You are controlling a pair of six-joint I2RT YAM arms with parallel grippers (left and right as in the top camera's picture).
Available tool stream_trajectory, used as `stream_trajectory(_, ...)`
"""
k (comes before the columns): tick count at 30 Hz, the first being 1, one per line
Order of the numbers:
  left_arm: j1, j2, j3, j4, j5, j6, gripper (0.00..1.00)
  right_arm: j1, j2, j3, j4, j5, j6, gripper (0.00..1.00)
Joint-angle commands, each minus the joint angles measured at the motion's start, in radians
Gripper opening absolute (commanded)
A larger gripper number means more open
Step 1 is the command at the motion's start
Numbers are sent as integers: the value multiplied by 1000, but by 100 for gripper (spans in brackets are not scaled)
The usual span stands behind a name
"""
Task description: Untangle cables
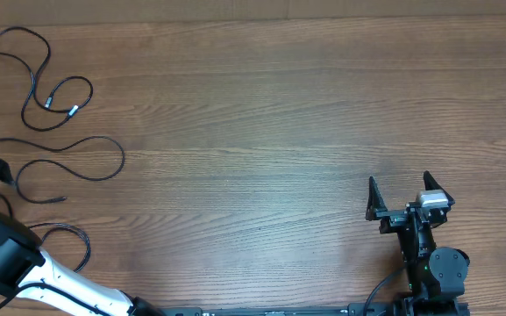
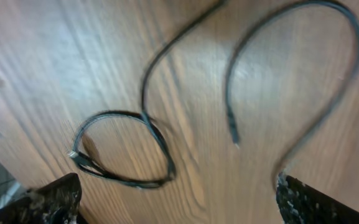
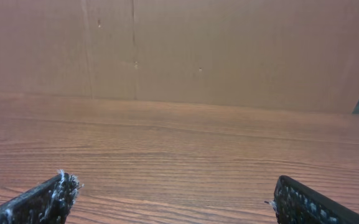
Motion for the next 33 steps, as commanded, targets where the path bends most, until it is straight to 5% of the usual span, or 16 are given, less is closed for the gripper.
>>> stream_trajectory(1, -6, 0, 26, -5, 234, 129, 100, -5, -7, -10, 7, 12, -1, 100)
stream_trajectory(5, -40, 0, 23, 0, 449, 279, 100, -5, -7, -10, 7, 12, -1, 100)
stream_trajectory(15, -138, 1, -21, 84, -86, 66, 95, -5, -7, -10, 7, 12, -1, 100)
stream_trajectory(24, -137, 1, -257, 327, -82, 68, 95, -5, -7, -10, 7, 12, -1, 100)
stream_trajectory(30, -140, 1, -346, 477, 18, 67, 69, -5, -7, -10, 7, 12, -1, 100)
stream_trajectory(33, -140, 1, -375, 517, 11, 68, 68, -5, -7, -10, 7, 12, -1, 100)
